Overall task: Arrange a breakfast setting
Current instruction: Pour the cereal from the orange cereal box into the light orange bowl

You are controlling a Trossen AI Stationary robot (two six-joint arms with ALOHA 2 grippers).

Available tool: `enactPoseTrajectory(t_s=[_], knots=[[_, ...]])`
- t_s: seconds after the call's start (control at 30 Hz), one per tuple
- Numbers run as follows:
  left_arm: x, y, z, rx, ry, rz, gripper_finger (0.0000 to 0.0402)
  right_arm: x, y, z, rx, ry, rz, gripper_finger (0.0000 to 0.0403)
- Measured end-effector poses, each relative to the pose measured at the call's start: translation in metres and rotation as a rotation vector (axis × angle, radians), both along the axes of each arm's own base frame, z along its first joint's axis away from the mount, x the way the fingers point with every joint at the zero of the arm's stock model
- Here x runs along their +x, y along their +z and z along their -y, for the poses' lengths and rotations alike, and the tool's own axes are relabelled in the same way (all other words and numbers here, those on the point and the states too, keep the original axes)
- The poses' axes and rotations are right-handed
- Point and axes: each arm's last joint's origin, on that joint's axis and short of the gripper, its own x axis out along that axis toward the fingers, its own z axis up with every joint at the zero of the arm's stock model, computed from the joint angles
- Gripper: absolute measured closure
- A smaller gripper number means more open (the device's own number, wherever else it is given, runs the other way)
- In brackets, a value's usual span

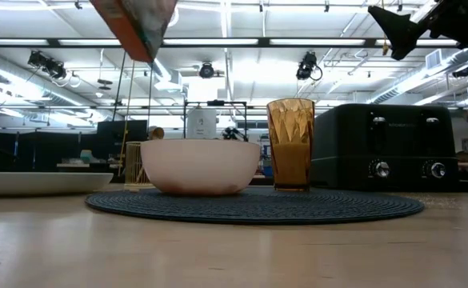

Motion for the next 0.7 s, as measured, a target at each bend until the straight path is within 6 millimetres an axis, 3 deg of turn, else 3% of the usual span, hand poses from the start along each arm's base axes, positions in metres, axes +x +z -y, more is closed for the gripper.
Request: enactPoseTrajectory(t_s=[0.37, 0.7], knots=[[0.0, -0.042, 0.0, 0.065, 0.034, -0.013, 0.0202, 0.001, -0.001, 0.0, 0.025, 0.012, -0.015, 0.0011], [-0.026, -0.1, -0.015, 0.063, 0.112, 0.03, 0.0203, 0.001, -0.002, 0.0, 0.019, 0.013, -0.025, 0.0016]])
